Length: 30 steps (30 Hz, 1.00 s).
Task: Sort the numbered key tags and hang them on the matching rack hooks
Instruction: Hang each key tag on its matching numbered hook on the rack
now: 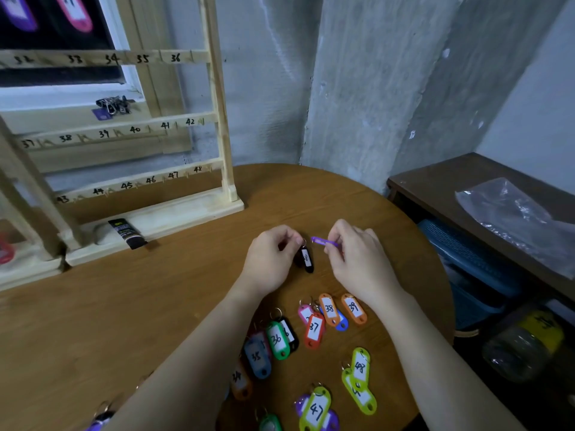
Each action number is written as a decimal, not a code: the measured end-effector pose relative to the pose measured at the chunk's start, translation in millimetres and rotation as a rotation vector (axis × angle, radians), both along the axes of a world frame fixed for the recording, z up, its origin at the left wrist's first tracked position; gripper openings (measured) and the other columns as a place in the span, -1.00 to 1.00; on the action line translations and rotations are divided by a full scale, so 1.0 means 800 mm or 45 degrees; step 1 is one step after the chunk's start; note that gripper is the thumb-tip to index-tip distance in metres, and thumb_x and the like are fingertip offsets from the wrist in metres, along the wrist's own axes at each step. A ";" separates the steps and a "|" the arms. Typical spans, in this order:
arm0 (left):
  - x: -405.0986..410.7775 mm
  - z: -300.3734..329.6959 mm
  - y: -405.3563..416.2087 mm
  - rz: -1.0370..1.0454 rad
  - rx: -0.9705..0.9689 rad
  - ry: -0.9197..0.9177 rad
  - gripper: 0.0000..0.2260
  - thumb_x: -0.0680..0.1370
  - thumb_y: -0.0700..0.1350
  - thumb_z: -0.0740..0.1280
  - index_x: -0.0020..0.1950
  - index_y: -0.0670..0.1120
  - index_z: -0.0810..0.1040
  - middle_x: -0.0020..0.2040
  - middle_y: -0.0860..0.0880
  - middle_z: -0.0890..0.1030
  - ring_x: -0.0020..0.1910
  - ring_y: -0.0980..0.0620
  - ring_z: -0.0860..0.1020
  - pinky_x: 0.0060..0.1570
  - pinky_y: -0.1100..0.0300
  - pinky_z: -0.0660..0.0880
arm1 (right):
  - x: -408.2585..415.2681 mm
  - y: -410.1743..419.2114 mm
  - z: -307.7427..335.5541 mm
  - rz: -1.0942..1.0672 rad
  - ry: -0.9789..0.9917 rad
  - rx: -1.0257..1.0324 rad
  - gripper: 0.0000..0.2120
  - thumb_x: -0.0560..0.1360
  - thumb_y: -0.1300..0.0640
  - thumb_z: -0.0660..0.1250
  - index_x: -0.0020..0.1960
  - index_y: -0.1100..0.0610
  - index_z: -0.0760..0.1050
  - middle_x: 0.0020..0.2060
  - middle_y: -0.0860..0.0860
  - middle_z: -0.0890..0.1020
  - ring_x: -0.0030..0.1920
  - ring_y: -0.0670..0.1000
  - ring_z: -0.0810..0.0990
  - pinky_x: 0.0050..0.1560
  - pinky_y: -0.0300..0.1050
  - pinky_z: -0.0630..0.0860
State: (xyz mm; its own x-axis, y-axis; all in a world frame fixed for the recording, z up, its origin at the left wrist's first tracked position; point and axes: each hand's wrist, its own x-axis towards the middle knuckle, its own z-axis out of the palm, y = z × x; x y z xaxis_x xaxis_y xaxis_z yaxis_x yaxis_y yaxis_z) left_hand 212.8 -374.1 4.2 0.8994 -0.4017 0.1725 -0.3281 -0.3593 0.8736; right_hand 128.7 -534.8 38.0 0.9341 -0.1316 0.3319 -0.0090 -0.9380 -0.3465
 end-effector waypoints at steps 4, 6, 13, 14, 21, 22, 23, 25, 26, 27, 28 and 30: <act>0.000 -0.001 0.000 -0.007 -0.019 0.008 -0.88 0.64 -0.06 0.33 -0.06 0.04 0.64 -0.09 0.12 0.67 0.00 0.14 0.59 0.11 0.10 0.52 | -0.002 -0.004 -0.007 0.006 -0.013 0.138 -0.82 0.67 0.12 0.22 0.26 -0.03 0.42 -0.11 -0.18 0.68 -0.21 -0.21 0.51 -0.05 -0.18 0.39; -0.001 0.000 0.001 -0.018 -0.027 0.027 -0.89 0.64 -0.06 0.33 -0.04 0.04 0.64 -0.08 0.11 0.67 0.00 0.15 0.59 0.08 0.15 0.52 | -0.002 -0.005 -0.011 -0.001 0.025 0.192 -0.74 0.67 0.12 0.21 0.34 -0.02 0.43 -0.06 -0.19 0.68 -0.22 -0.25 0.48 -0.03 -0.17 0.44; -0.004 0.007 0.003 -0.038 -0.054 0.082 -0.89 0.64 -0.06 0.33 0.00 0.02 0.65 -0.07 0.07 0.67 -0.03 0.16 0.59 0.02 0.26 0.48 | -0.002 -0.005 -0.015 -0.010 0.022 0.213 -0.96 0.68 0.06 0.20 0.04 0.00 0.38 -0.28 -0.15 0.48 -0.26 -0.18 0.48 -0.29 -0.29 0.27; -0.005 0.009 0.004 -0.039 -0.078 0.106 -0.89 0.64 -0.07 0.33 0.00 0.00 0.65 -0.08 0.04 0.67 -0.07 0.14 0.59 0.00 0.27 0.49 | -0.001 -0.004 -0.015 -0.015 0.029 0.199 -0.94 0.69 0.03 0.18 0.04 -0.01 0.36 -0.27 -0.13 0.48 -0.26 -0.17 0.49 -0.31 -0.29 0.27; -0.004 0.041 0.029 -0.136 -0.156 0.307 -0.87 0.65 -0.10 0.33 0.01 -0.08 0.66 -0.14 -0.10 0.66 -0.23 0.12 0.57 -0.10 0.19 0.52 | 0.005 0.011 -0.009 0.045 0.083 0.238 -0.81 0.66 -0.11 0.21 -0.06 -0.03 0.39 -0.34 -0.05 0.51 -0.35 -0.10 0.51 -0.35 -0.22 0.34; -0.002 0.049 0.035 -0.122 -0.187 0.327 -0.87 0.64 -0.11 0.33 0.00 -0.10 0.67 -0.18 -0.09 0.64 -0.24 0.11 0.56 -0.12 0.17 0.52 | 0.006 0.015 -0.006 0.060 0.069 0.277 -0.79 0.66 -0.11 0.23 -0.10 -0.05 0.39 -0.35 -0.05 0.52 -0.35 -0.09 0.52 -0.37 -0.18 0.38; -0.001 0.057 0.042 -0.098 -0.225 0.342 -0.87 0.64 -0.12 0.34 0.00 -0.12 0.67 -0.20 -0.08 0.63 -0.25 0.09 0.55 -0.15 0.18 0.51 | 0.008 0.021 -0.002 0.079 0.049 0.326 -0.78 0.65 -0.11 0.25 -0.14 -0.06 0.40 -0.36 -0.04 0.53 -0.35 -0.08 0.53 -0.37 -0.13 0.43; 0.001 0.079 0.062 -0.058 -0.313 0.349 -0.87 0.62 -0.15 0.37 -0.02 -0.17 0.67 -0.25 -0.09 0.60 -0.28 0.07 0.52 -0.18 0.17 0.48 | 0.011 0.036 0.012 0.122 0.031 0.441 -0.75 0.64 -0.06 0.28 -0.19 -0.05 0.42 -0.39 -0.02 0.57 -0.36 -0.08 0.54 -0.30 -0.09 0.49; 0.002 0.092 0.073 -0.048 -0.347 0.339 -0.89 0.61 -0.17 0.39 -0.04 -0.18 0.67 -0.26 -0.10 0.59 -0.30 0.06 0.51 -0.19 0.16 0.47 | 0.014 0.043 0.022 0.148 0.047 0.518 -0.75 0.64 -0.03 0.29 -0.20 -0.02 0.45 -0.38 -0.02 0.61 -0.36 -0.08 0.56 -0.26 -0.07 0.52; 0.004 0.108 0.084 -0.042 -0.357 0.312 -0.90 0.60 -0.19 0.40 -0.07 -0.19 0.67 -0.27 -0.10 0.59 -0.32 0.06 0.50 -0.21 0.15 0.46 | 0.018 0.051 0.033 0.180 0.066 0.605 -0.76 0.65 0.00 0.29 -0.19 0.02 0.48 -0.35 -0.03 0.65 -0.36 -0.07 0.58 -0.20 -0.04 0.55; 0.006 0.125 0.096 -0.036 -0.348 0.273 -0.91 0.59 -0.21 0.40 -0.08 -0.19 0.66 -0.27 -0.10 0.60 -0.33 0.06 0.49 -0.23 0.17 0.47 | 0.023 0.060 0.046 0.222 0.070 0.691 -0.77 0.65 0.03 0.29 -0.17 0.05 0.51 -0.34 -0.03 0.68 -0.36 -0.04 0.60 -0.17 0.00 0.56; 0.006 0.164 0.120 -0.006 -0.323 0.211 -0.92 0.59 -0.23 0.41 -0.08 -0.20 0.66 -0.26 -0.06 0.63 -0.33 0.08 0.49 -0.27 0.23 0.48 | 0.034 0.078 0.073 0.321 0.024 0.855 -0.79 0.65 0.13 0.29 -0.15 0.12 0.54 -0.35 0.02 0.69 -0.39 0.03 0.58 -0.19 -0.03 0.54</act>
State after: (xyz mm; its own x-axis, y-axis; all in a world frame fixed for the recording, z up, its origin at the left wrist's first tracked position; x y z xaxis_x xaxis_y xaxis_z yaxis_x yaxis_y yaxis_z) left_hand 217.9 -277.9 135.3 0.9220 -0.3685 0.1189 -0.1747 -0.1219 0.9770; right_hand 155.9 -472.6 96.7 0.9678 -0.0813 0.2383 0.1680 -0.4966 -0.8516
